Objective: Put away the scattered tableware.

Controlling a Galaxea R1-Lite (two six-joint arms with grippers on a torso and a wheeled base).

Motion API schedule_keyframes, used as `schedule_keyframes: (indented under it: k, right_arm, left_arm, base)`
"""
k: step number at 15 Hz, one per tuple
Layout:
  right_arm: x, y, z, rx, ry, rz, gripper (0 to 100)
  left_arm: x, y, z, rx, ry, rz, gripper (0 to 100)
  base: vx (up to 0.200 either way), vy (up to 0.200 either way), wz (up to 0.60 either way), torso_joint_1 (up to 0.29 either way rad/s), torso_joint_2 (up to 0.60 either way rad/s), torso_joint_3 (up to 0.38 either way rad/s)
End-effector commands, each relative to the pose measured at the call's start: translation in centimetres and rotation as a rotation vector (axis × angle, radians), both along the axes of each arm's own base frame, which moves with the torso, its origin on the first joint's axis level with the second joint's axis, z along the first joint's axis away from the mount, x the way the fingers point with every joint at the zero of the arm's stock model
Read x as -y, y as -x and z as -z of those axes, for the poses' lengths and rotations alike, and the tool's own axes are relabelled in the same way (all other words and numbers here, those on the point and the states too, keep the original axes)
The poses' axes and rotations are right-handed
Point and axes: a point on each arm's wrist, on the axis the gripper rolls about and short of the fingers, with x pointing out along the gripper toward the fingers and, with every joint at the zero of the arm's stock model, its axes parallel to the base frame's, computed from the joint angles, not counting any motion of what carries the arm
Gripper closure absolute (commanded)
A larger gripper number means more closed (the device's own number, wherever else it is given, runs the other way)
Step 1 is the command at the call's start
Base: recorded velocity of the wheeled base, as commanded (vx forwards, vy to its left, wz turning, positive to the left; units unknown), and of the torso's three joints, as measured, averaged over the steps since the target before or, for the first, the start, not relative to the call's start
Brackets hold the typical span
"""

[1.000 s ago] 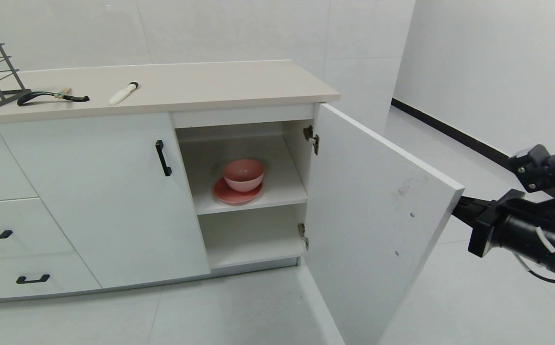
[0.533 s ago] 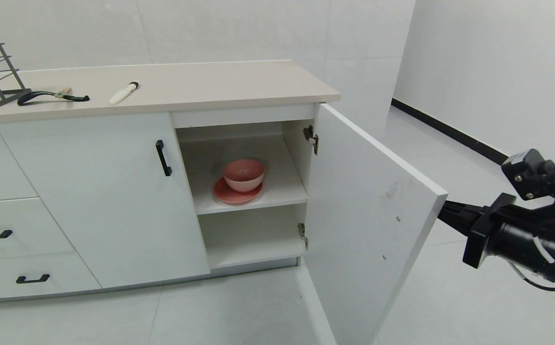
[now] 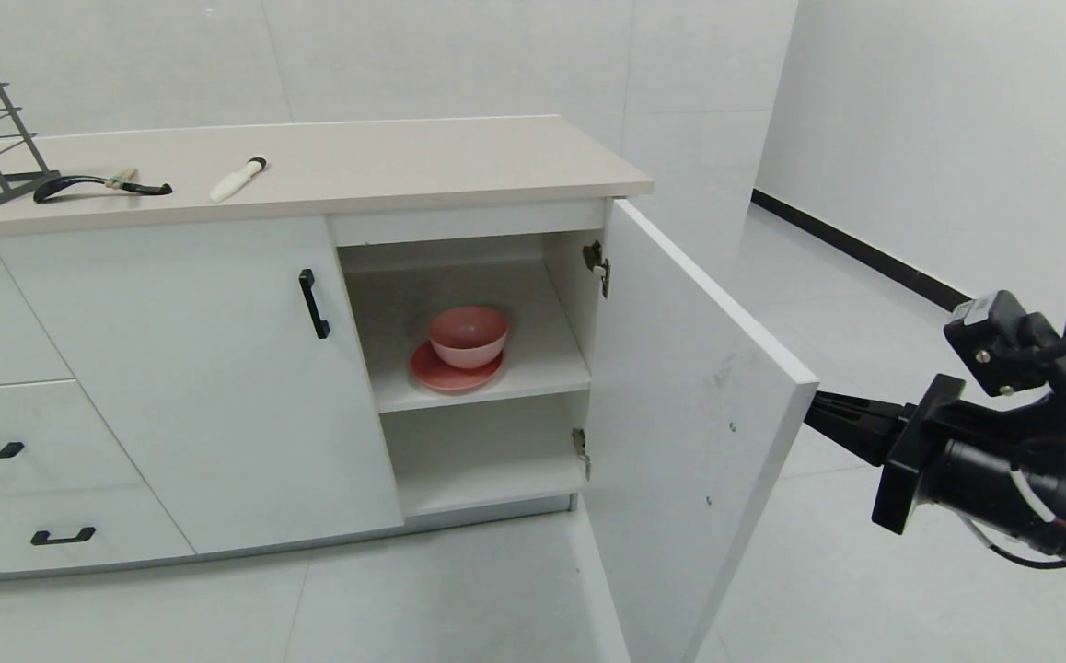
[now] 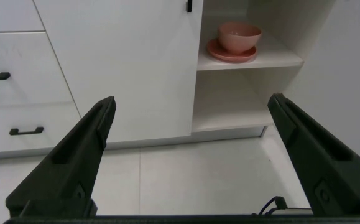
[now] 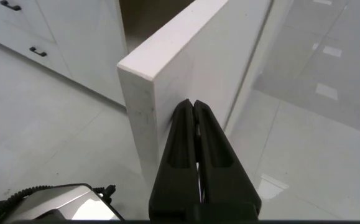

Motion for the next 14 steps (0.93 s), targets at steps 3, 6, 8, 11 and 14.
schedule_keyframes:
  k: [3,6,8,11,14]
  right_arm:
    - [-0.7,-0.4,0.1,-0.008,0.004,-0.021,100]
    - [-1.6,-1.1,0.1,-0.011,0.006,-0.043,100]
    - [-2.5,-1.7,0.2,-0.015,0.008,-0.064,100]
    - [-3.5,-2.5,0.7,-0.017,0.008,-0.086,100]
    - [-4.5,-3.4,1.4,0.005,-0.009,-0.097,100]
  left_arm:
    - [0.0,0.0,0.0,0.001,0.000,-0.002,0]
    - [0.0,0.0,0.0,0.001,0.000,-0.001,0]
    - [0.0,0.0,0.0,0.000,0.000,-0.001,0]
    - [0.0,0.0,0.0,0.001,0.000,-0.001,0]
    - [0.0,0.0,0.0,0.001,0.000,-0.001,0]
  base:
    - [0.000,0.000,0.00,0.000,0.00,0.000]
    - [0.000,0.000,0.00,0.000,0.00,0.000]
    - [0.000,0.000,0.00,0.000,0.00,0.000]
    - [0.000,0.000,0.00,0.000,0.00,0.000]
    - [0.000,0.000,0.00,0.000,0.00,0.000]
